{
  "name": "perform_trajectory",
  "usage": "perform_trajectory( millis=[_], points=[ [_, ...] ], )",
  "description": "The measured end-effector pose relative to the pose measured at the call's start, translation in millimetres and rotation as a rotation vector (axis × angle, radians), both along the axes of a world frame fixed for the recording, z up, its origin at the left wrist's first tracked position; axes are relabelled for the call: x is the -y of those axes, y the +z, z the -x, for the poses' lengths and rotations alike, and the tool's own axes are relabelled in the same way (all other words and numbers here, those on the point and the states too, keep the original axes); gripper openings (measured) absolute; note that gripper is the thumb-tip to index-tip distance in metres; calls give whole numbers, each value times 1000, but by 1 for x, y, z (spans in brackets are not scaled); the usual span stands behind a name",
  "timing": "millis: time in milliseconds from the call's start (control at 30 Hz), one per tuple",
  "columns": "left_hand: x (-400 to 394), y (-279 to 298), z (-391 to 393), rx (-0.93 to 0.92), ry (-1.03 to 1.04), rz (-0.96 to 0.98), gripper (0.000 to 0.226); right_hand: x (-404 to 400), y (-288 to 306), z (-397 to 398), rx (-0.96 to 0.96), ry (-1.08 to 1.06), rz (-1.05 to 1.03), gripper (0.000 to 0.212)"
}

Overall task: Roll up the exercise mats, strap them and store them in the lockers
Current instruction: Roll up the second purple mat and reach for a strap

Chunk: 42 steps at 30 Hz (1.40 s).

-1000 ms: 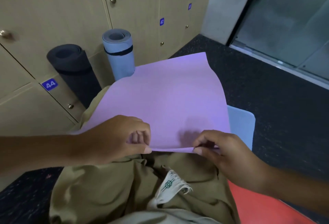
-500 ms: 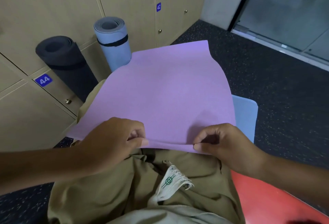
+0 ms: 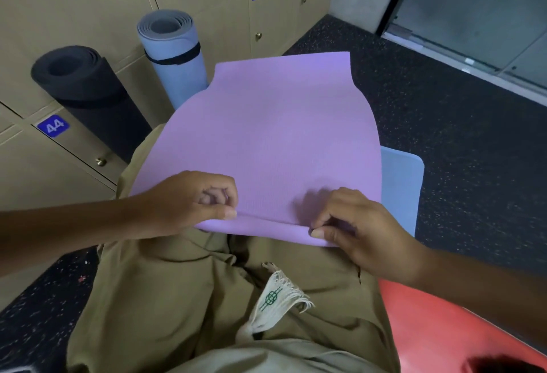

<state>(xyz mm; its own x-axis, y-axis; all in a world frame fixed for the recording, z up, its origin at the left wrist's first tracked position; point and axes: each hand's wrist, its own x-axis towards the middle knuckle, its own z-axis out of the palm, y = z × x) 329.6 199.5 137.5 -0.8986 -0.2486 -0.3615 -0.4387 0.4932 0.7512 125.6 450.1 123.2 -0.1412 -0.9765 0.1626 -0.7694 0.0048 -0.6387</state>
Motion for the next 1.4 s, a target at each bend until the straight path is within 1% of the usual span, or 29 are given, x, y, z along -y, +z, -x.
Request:
perform_trajectory(
  millis=[133,300,433,567,600,667,767,833,900,1033,1133,1267,1400],
  points=[
    [2,-5,-2,-44,-7,-30,16,-1,-11,3,-195,119,140,19],
    [4,-9,1,-112,-66,65,18,-2,-16,3,-316,144,202,29],
    [4,-10,0,-159,-48,67,20,2,-14,5,-337,134,180,29],
    [3,-9,-1,-263,-40,93,19,2,-11,6,-239,56,58,27],
    [3,-8,-2,-291,-49,111,17,2,-10,5,-239,31,24,28],
    [3,-7,-3,-336,-89,187,12,4,-7,3,-263,-9,-41,29],
    [3,-7,-7,-406,-212,403,32,7,0,2,-238,-63,-108,32],
    [3,-9,-7,-454,-276,542,41,9,2,3,-190,-96,-143,34],
    [2,-9,-7,-487,-290,634,42,8,3,1,-173,-129,-139,36],
    [-6,-7,-9,-489,-238,731,40,6,4,-7,-258,-205,-73,33],
    [-14,-10,-10,-440,-117,704,37,7,1,-14,-275,-241,-40,32],
    [-15,-16,-9,-375,31,531,29,5,-1,-25,-311,-239,-17,28],
    [-15,-16,-8,-346,46,505,35,6,-5,-23,-380,-186,-14,43]
  ],
)
